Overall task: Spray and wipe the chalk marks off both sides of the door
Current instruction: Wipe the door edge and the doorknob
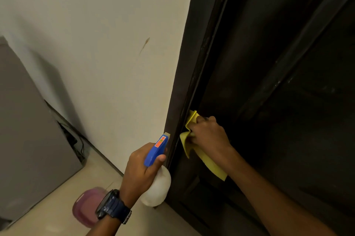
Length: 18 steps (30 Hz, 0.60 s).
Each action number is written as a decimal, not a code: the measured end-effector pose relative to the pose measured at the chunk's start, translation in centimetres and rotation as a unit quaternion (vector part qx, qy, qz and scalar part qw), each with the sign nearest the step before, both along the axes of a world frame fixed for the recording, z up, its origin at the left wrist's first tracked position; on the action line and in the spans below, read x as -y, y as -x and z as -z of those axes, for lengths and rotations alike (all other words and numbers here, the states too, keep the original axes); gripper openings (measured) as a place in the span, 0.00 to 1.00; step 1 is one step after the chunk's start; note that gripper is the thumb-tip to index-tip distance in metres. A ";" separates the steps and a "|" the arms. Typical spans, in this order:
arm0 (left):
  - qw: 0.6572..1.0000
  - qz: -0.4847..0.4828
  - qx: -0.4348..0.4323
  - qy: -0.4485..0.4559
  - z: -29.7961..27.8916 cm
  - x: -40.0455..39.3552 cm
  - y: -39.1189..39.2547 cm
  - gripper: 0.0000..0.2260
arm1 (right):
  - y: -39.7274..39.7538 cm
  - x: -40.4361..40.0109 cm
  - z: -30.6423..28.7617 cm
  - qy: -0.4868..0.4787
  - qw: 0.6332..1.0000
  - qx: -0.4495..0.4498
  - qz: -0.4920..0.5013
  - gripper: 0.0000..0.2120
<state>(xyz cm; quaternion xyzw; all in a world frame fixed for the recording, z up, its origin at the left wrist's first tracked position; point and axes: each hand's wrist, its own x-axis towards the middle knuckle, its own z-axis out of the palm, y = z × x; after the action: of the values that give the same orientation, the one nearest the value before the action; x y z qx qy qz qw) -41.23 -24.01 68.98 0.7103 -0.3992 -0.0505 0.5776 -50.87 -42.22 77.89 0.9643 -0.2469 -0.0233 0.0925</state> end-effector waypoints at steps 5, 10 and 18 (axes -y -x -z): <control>1.000 0.005 0.009 0.012 -0.5 0.9 0.4 0.35 | 1.2 1.0 -0.2 -0.030 0.999 0.022 -0.014 0.16; 1.000 0.018 0.009 0.022 -1.8 2.0 0.4 0.24 | 1.9 0.4 -0.3 -0.068 0.996 0.057 0.006 0.19; 0.999 0.028 0.018 0.041 -2.2 2.3 0.1 0.32 | 1.1 0.0 -0.6 -0.049 0.997 0.056 0.010 0.15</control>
<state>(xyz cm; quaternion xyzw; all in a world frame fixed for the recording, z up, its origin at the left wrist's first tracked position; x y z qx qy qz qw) -41.29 -26.35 71.19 0.6752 -0.4307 -0.0374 0.5977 -51.99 -42.22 78.51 0.9649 -0.2602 0.0177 0.0308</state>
